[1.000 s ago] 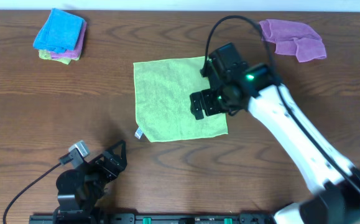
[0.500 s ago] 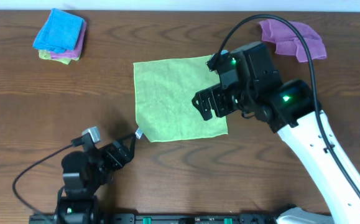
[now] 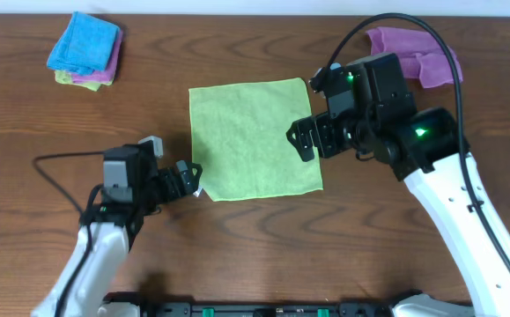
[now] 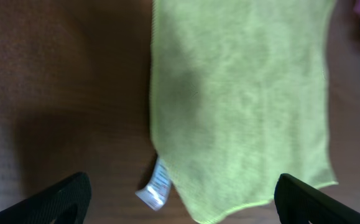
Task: Fold the cloth
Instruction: 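Grasp the cloth's near-left corner with the left gripper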
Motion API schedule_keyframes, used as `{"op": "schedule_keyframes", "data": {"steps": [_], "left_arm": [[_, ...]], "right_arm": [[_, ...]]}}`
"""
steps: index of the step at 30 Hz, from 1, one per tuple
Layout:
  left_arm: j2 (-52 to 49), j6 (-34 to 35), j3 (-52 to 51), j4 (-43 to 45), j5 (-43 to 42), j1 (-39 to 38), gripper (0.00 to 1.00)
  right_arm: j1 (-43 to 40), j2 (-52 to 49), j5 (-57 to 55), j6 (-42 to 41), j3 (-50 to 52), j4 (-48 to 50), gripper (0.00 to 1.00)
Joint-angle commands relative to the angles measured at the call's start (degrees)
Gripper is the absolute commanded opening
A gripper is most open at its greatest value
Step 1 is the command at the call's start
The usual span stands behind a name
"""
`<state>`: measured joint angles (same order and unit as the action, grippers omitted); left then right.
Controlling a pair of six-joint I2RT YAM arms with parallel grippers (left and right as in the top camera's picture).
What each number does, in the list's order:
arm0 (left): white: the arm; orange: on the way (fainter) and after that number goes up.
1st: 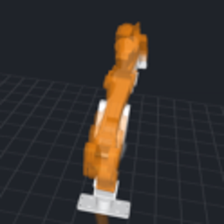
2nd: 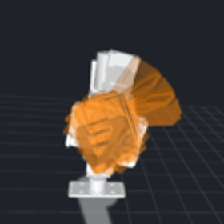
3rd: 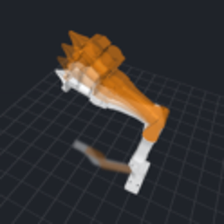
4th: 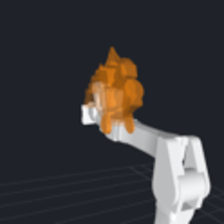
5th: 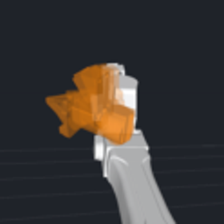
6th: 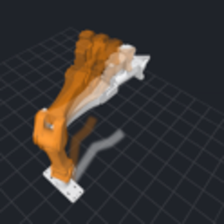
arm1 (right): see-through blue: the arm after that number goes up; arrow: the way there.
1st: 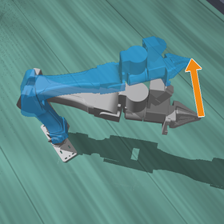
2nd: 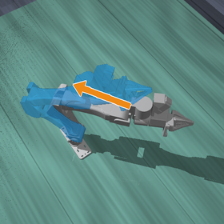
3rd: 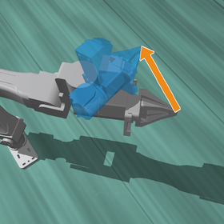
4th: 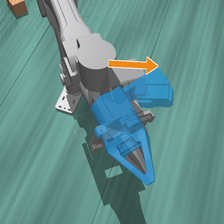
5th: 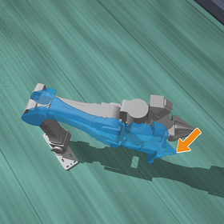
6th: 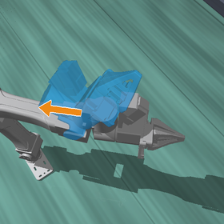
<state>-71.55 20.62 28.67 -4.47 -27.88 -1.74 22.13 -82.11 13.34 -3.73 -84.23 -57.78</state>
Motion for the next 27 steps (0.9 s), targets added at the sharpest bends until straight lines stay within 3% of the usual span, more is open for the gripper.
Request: {"op": "schedule_keyframes", "data": {"steps": [1, 16, 22, 27], "left_arm": [[-5.4, -2.9, 2.1, 2.0, -0.1, -0.2, 0.96], [-21.6, -4.8, 9.1, 7.6, -0.7, -5.8, 0.96], [-26.4, -4.8, 9.0, 7.2, -7.4, -6.6, 0.95], [-26.6, -4.8, 9.0, 1.9, -11.2, -6.5, 0.96]], "right_arm": [[-1.2, 0.3, 0.2, 1.7, -0.1, 0.0, 0.99], [-2.0, 0.3, 0.2, 2.1, -0.1, 0.7, 0.99], [-2.0, 0.3, 0.2, 2.1, -0.1, 0.7, 0.99], [-2.0, 0.3, 0.2, 2.1, -0.1, 0.5, 0.99]]}}
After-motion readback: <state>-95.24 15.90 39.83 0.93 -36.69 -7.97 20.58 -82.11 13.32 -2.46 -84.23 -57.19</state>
